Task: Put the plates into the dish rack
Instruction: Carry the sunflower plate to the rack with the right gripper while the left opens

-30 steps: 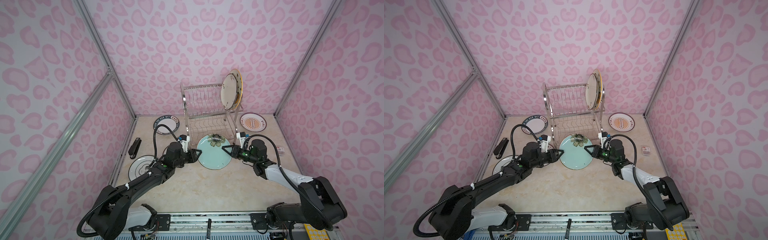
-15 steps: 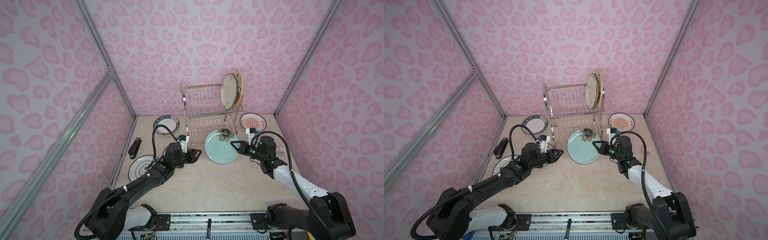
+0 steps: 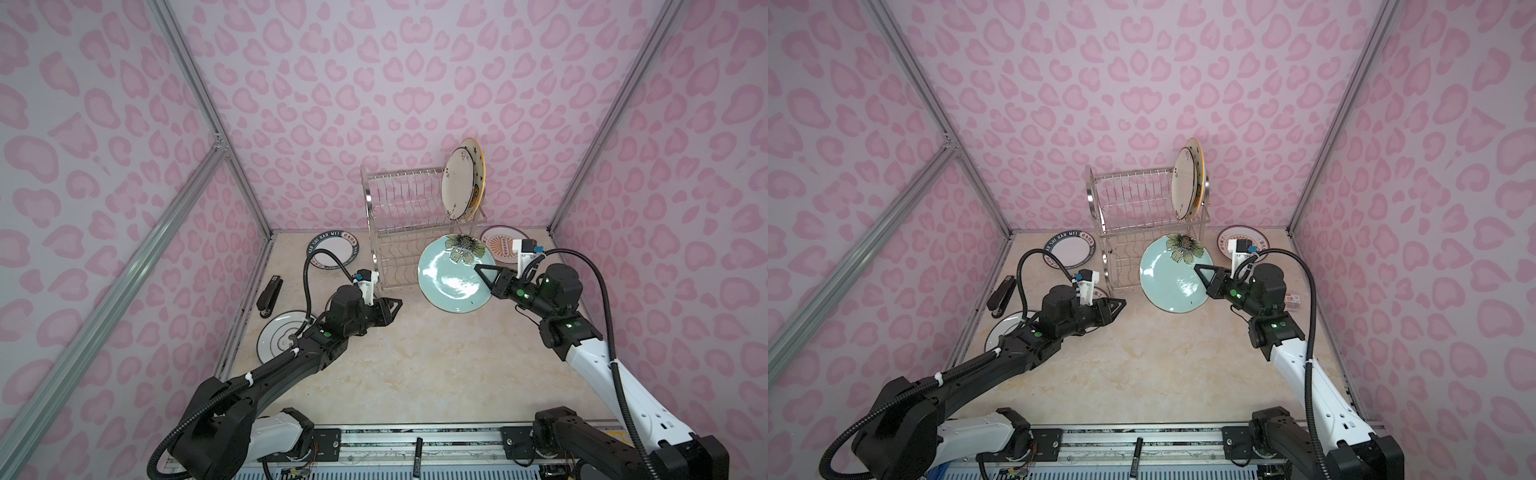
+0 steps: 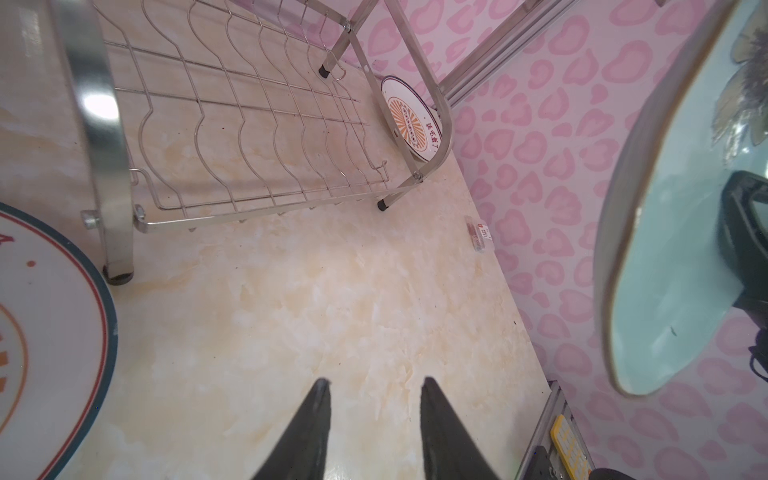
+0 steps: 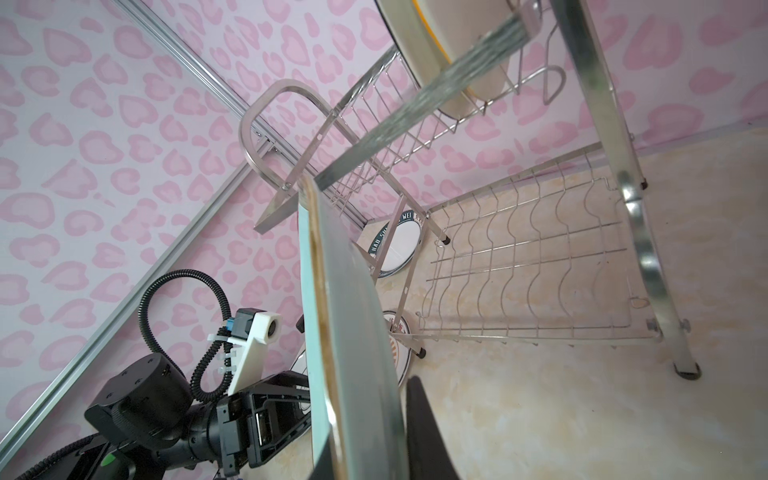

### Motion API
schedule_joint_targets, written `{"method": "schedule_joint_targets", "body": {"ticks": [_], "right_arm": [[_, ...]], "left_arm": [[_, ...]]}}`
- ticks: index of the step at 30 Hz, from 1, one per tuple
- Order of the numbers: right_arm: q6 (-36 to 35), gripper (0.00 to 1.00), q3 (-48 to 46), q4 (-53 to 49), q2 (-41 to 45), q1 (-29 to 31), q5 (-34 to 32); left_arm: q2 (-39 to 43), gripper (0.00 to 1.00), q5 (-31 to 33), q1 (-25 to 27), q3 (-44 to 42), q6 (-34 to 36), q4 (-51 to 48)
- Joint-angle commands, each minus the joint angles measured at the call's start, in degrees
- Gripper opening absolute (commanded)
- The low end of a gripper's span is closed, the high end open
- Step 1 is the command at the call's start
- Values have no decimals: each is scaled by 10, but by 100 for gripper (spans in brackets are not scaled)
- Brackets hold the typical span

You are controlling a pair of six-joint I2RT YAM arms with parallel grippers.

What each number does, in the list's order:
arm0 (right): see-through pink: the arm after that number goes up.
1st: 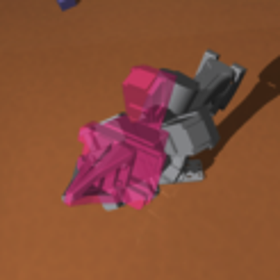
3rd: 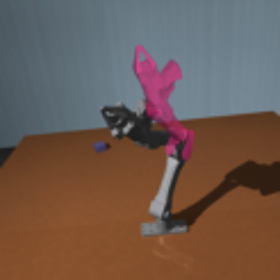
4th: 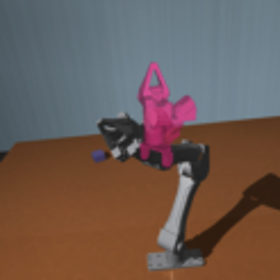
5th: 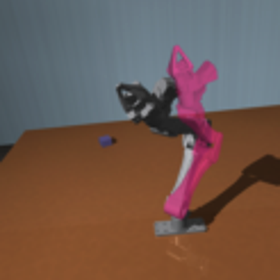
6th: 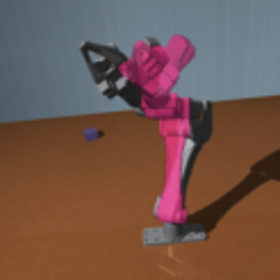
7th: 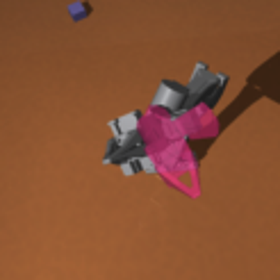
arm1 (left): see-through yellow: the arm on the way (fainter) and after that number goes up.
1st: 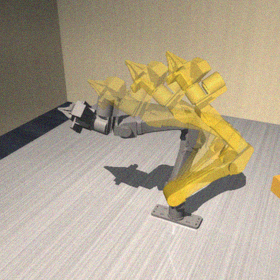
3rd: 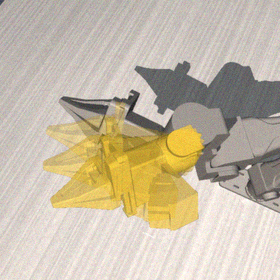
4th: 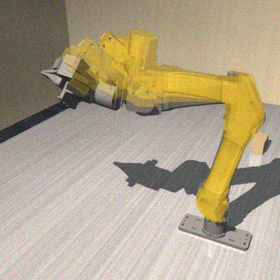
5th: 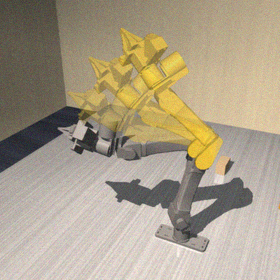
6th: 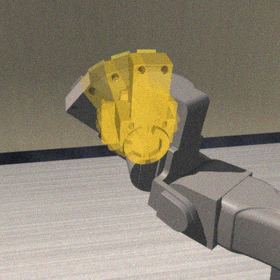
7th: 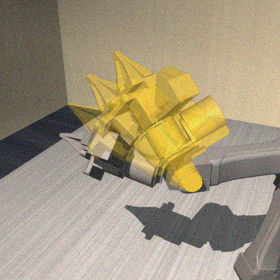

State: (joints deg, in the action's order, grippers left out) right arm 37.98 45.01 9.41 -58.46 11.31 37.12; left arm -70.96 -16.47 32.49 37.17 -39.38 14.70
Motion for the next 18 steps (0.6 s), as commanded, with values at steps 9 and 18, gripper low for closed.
{"method": "schedule_joint_targets", "body": {"ticks": [9,18], "right_arm": [[-28,0,97,74,-17,0,-43],[-36,0,199,111,-68,11,-77]], "left_arm": [[5,38,-10,4,-7,-4,20],[27,39,-3,9,-14,-4,15]]}}
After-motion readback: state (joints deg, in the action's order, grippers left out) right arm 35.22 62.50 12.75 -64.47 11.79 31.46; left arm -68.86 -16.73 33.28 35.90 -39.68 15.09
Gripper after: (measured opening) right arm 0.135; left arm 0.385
